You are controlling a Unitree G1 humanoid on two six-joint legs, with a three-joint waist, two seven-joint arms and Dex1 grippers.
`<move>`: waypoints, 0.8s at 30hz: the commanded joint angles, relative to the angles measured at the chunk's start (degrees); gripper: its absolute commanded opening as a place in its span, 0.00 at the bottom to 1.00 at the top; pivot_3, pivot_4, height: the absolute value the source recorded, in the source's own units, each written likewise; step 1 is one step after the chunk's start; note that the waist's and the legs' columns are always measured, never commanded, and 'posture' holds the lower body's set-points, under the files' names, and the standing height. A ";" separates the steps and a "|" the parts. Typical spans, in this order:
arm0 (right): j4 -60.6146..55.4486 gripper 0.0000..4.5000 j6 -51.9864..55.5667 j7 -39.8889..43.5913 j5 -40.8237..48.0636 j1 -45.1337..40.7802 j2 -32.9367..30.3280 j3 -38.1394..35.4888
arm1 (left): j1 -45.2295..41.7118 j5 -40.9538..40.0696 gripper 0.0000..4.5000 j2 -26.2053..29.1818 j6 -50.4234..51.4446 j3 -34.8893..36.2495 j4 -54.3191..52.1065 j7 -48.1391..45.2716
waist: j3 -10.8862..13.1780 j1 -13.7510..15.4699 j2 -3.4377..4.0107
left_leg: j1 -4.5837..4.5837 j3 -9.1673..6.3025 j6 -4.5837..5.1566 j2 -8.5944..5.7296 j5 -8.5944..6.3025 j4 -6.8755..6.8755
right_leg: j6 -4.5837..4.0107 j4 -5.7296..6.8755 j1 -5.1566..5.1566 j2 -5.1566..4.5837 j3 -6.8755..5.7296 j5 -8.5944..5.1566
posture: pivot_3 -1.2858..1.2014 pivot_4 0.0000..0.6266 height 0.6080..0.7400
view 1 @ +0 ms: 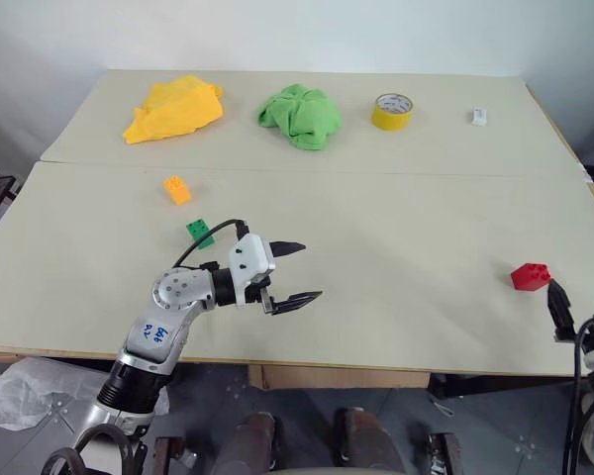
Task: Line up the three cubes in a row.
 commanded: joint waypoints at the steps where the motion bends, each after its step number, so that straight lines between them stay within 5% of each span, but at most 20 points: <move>1: -1.66 1.00 1.64 0.10 4.30 1.23 -0.17 -2.52 | 0.91 -1.92 0.99 -0.80 0.03 0.51 -3.46 -0.57 | -0.02 -0.04 0.03 | 0.02 0.03 0.00 0.00 0.00 -0.01 | 0.00 0.00 0.00 0.00 0.08 0.00 | 0.52 0.24 1.00; 15: 6.25 1.00 31.17 5.01 2.53 -12.44 -26.41 7.54 | 6.34 -0.67 0.99 1.62 1.44 2.75 -8.07 1.99 | -0.03 0.07 0.08 | 0.41 0.40 0.13 0.12 -0.04 -0.13 | 0.07 -0.13 0.28 -0.05 0.36 0.03 | 0.52 0.24 1.00; 24: 20.14 1.00 40.57 5.82 -1.48 -23.89 -30.06 16.69 | 7.97 0.01 0.99 2.38 2.60 2.26 -10.23 2.50 | -0.05 0.37 0.04 | 0.42 0.39 0.17 0.08 -0.06 -0.10 | 0.10 -0.20 0.36 -0.10 0.33 0.05 | 0.52 0.24 1.00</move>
